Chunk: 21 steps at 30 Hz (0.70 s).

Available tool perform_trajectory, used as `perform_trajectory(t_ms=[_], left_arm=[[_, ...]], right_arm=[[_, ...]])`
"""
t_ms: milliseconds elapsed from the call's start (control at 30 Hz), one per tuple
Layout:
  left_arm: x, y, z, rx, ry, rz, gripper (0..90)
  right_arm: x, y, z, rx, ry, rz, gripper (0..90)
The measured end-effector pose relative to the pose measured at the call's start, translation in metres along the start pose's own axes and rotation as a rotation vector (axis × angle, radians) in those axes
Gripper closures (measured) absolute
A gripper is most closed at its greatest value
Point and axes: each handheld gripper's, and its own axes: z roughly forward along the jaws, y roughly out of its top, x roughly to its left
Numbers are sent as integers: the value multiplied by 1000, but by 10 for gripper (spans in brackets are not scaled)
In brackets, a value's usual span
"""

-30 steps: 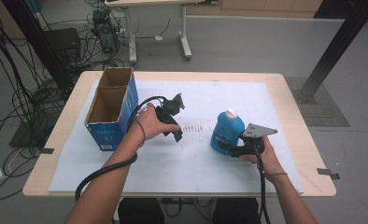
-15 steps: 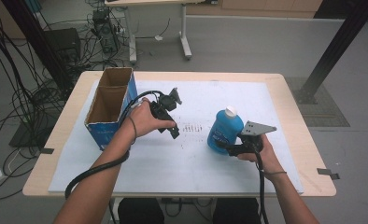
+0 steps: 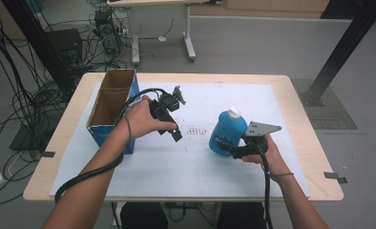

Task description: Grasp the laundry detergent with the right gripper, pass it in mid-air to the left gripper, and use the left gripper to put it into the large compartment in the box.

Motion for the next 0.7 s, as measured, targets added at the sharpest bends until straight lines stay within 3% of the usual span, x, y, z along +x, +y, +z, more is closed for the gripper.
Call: perform_trajectory(t_ms=[267, 700], left_arm=[[-14, 4, -16, -2, -20, 86, 80], [-41, 13, -42, 0, -2, 200, 83]], right_arm=[[-3, 7, 4, 15, 48, -18, 406], [-8, 17, 11, 42, 134, -46, 407]])
